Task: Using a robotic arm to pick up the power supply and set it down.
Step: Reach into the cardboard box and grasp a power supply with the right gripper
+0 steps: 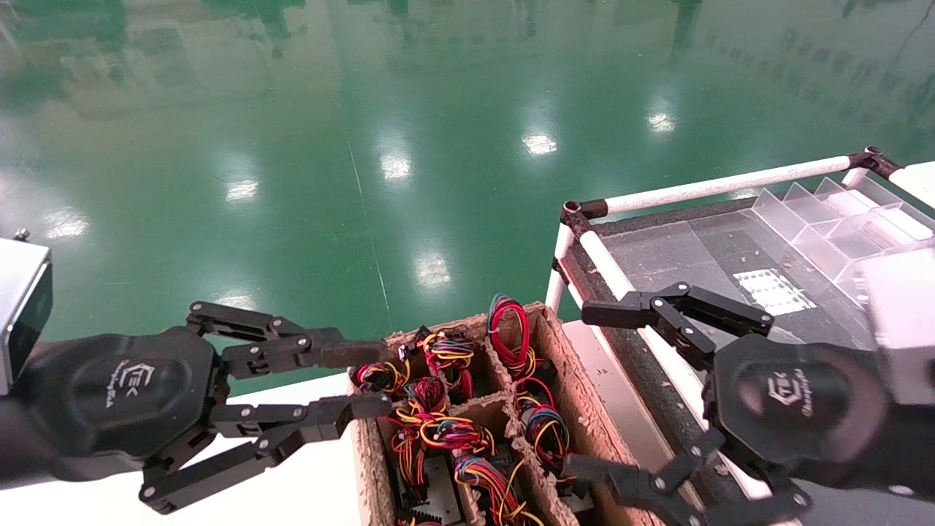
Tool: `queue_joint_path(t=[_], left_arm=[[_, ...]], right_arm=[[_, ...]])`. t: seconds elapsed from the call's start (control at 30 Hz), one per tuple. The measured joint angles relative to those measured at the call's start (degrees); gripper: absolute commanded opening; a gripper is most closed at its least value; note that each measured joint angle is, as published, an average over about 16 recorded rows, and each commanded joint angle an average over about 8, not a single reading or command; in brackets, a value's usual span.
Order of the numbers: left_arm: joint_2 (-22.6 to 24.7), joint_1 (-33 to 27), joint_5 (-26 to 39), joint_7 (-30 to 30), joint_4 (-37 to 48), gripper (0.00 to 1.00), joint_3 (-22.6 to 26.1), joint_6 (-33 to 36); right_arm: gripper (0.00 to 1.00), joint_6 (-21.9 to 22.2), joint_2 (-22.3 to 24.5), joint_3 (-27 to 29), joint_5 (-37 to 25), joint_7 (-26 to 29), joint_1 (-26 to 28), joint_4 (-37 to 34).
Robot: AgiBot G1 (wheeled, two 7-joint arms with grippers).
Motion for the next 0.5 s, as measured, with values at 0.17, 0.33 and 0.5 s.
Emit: queue_joint_path(t=[0.17,0.33,0.5], left_arm=[[0.0,-0.01,-0.01,0.01,0.01,1.0,0.02,0.0],[-0.01,-0.02,-0.02,0.02,0.02,1.0,0.03,0.0],[-0.01,-0.02,-0.02,0.03,0.02,1.0,0.05,0.0]], right_arm=[[1.0,0.93,-0.05,-2.03,-5.97,-0.21,2.05,-0.85],[1.0,0.19,-1.25,-5.45,-14.33,-0.92,6.47,-1.69],[1.0,-1.72,-3.75,-9.57,-23.58,-2.88,12.53,-3.04]])
